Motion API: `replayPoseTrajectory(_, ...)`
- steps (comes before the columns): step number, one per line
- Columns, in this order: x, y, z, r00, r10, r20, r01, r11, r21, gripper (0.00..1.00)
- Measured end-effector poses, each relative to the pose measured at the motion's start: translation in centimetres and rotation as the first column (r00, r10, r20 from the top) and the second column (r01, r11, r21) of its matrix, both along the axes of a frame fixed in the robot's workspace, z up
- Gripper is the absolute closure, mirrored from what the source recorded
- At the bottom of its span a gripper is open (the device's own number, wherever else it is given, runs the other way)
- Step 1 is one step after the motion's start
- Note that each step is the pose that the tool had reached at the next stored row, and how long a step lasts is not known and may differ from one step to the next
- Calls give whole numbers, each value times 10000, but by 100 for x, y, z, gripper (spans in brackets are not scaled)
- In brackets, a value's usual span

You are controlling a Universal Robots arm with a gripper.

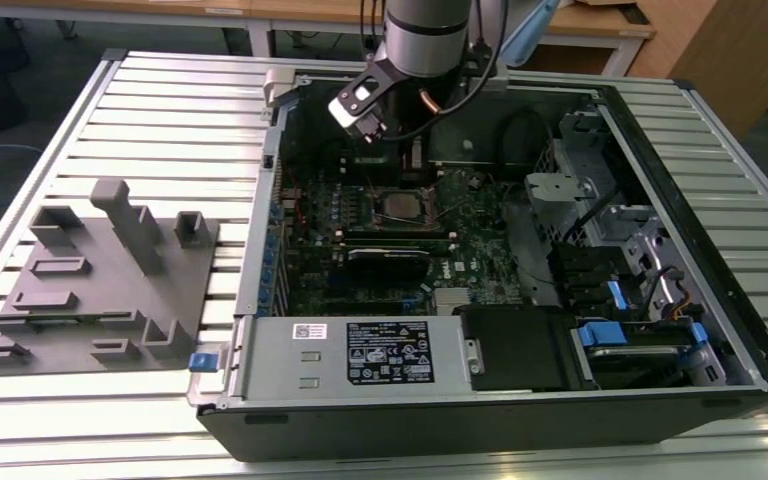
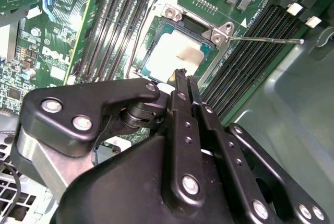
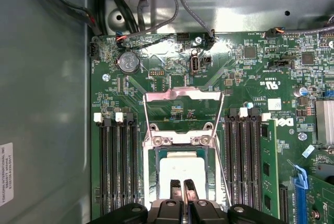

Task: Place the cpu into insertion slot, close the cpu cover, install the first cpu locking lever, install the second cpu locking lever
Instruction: 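Close the cpu cover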

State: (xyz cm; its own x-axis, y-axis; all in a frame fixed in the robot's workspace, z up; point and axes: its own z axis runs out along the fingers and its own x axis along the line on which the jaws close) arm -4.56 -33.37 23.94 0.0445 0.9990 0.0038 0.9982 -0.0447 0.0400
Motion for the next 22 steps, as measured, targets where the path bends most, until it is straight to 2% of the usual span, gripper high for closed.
replayPoseTrajectory(9, 4, 0, 9, 10000, 2, 0, -2, 10000, 0, 84)
replayPoseTrajectory(18, 55, 0, 10, 10000, -1, 1, 1, 10000, 1, 84)
replayPoseTrajectory(22, 55, 0, 44, 10000, 0, 0, 0, 10000, 1, 84)
